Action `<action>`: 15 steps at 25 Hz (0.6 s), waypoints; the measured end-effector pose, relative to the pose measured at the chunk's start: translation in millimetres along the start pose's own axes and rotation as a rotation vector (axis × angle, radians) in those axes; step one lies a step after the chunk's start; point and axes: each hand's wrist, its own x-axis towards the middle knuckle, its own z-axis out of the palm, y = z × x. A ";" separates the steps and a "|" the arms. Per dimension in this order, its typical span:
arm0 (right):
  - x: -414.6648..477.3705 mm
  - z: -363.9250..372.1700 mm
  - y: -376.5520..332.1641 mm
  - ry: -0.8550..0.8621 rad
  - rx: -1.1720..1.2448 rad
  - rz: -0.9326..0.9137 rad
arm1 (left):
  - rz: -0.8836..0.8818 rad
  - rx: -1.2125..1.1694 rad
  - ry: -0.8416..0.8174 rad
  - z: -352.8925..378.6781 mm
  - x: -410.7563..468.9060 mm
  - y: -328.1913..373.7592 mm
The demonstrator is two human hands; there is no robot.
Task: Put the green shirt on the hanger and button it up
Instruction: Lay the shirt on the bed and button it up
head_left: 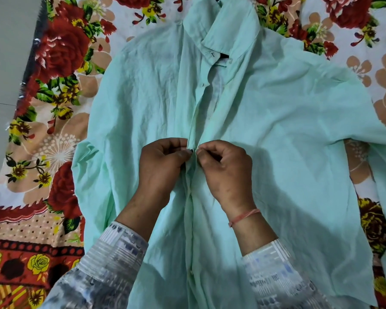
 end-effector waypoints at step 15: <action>8.7 -0.7 1.7 -0.110 0.071 0.153 | 0.041 -0.080 -0.128 -0.7 2.2 -4.6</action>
